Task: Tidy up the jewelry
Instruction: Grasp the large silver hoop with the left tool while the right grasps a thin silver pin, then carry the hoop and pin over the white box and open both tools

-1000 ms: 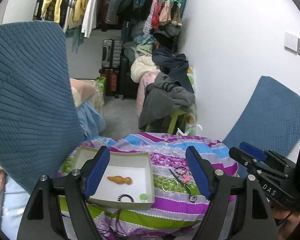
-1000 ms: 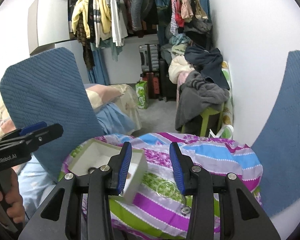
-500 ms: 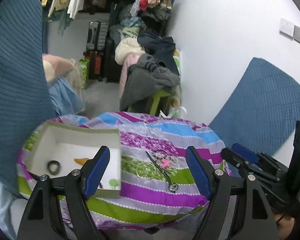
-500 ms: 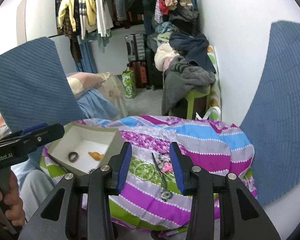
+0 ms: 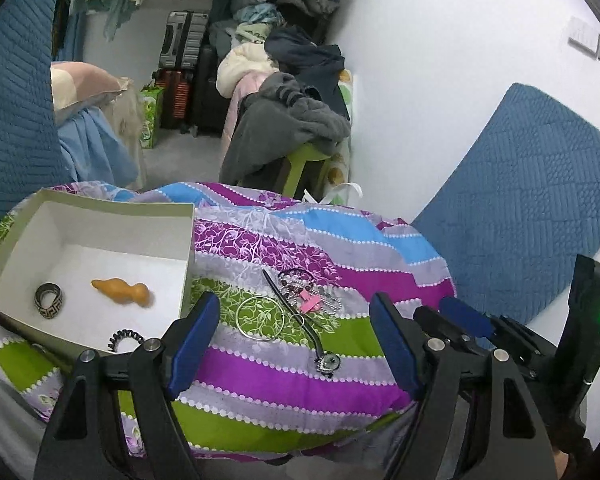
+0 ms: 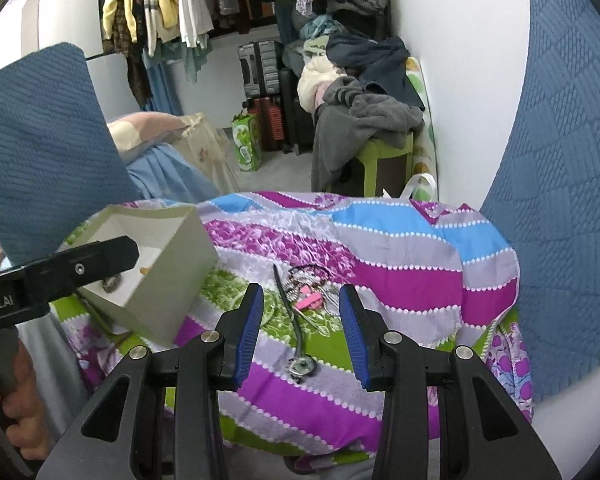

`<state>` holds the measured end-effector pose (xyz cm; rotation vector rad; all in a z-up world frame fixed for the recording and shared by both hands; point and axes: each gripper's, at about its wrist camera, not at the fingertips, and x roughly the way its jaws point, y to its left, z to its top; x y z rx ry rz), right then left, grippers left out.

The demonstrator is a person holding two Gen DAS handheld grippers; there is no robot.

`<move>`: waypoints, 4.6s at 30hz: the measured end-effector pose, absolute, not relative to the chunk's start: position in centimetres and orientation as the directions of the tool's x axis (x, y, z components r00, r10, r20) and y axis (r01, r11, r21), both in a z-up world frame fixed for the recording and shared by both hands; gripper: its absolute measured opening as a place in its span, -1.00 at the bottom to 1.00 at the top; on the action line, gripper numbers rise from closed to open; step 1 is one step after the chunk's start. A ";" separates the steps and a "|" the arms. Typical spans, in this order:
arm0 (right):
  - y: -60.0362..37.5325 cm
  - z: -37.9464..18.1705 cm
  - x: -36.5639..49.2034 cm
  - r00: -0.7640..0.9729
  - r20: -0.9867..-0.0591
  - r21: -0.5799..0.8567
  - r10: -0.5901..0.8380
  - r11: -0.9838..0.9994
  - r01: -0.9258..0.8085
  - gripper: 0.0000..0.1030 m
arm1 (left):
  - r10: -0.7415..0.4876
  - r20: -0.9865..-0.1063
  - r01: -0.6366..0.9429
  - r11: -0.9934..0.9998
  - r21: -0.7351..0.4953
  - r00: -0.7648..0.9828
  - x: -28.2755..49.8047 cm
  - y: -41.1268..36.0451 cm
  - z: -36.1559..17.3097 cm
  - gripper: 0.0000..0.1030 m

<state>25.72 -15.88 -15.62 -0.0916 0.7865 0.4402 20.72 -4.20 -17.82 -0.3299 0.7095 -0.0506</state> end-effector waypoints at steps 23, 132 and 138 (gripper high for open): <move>-17.3 -24.5 32.4 0.464 -0.785 0.218 0.412 0.883 -0.415 -0.29 | -0.140 -0.764 -0.104 0.960 -0.261 0.630 27.9 -6.3 -28.0 0.52; -15.6 -14.2 32.3 0.494 -0.823 0.140 0.279 0.944 -0.300 -0.95 | -0.257 -0.772 0.002 0.949 -0.314 0.582 27.6 -4.2 -19.8 0.27; -14.2 -8.7 32.8 0.560 -0.780 0.130 0.280 0.947 -0.293 -0.95 | -0.233 -0.740 0.012 0.957 -0.291 0.631 27.4 -1.8 -14.0 0.27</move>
